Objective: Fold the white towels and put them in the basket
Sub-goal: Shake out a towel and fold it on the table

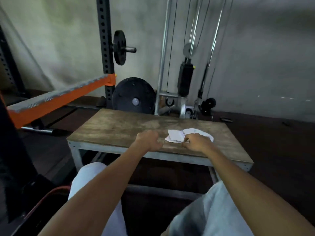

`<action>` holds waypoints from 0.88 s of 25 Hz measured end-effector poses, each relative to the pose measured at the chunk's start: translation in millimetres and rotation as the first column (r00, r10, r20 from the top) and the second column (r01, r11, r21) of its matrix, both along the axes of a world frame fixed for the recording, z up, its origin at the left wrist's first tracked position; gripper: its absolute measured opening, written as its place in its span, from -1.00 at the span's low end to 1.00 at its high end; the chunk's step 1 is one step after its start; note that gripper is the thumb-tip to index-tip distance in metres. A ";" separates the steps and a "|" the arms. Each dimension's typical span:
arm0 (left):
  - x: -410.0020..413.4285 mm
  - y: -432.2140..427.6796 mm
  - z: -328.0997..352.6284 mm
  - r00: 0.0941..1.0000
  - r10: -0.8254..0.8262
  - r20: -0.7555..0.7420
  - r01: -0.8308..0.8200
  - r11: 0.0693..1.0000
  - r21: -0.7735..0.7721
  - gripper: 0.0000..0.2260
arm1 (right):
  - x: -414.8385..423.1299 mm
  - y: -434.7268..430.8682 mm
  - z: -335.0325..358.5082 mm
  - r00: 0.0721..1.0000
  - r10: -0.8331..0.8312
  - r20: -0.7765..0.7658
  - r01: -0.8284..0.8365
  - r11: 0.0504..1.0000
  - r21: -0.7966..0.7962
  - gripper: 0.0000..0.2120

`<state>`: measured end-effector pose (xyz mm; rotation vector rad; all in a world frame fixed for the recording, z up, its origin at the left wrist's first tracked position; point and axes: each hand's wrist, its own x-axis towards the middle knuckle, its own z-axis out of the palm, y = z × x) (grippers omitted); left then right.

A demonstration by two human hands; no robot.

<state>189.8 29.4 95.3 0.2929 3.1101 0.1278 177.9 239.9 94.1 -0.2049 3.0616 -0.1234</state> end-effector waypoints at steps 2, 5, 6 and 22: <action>-8.1 15.6 -3.7 0.999 -0.042 0.006 0.042 0.999 0.008 -0.57 | 0.9 16.7 -1.4 0.999 -0.038 0.005 0.038 0.999 -0.003 -0.71; -29.5 29.2 -12.3 0.997 -0.064 0.031 0.063 0.998 0.010 -0.59 | -12.8 35.7 -19.1 0.997 -0.074 0.002 0.074 0.997 -0.035 -0.73; -37.7 30.4 -16.0 0.997 -0.065 0.040 0.064 0.998 0.019 -0.60 | -20.2 38.8 -26.3 0.996 -0.084 -0.003 0.083 0.995 -0.049 -0.74; -286.0 71.0 -146.3 0.992 -0.031 0.126 -0.020 0.923 0.383 -0.71 | -266.8 32.2 -102.4 0.993 0.053 -0.108 -0.035 0.987 0.159 -0.74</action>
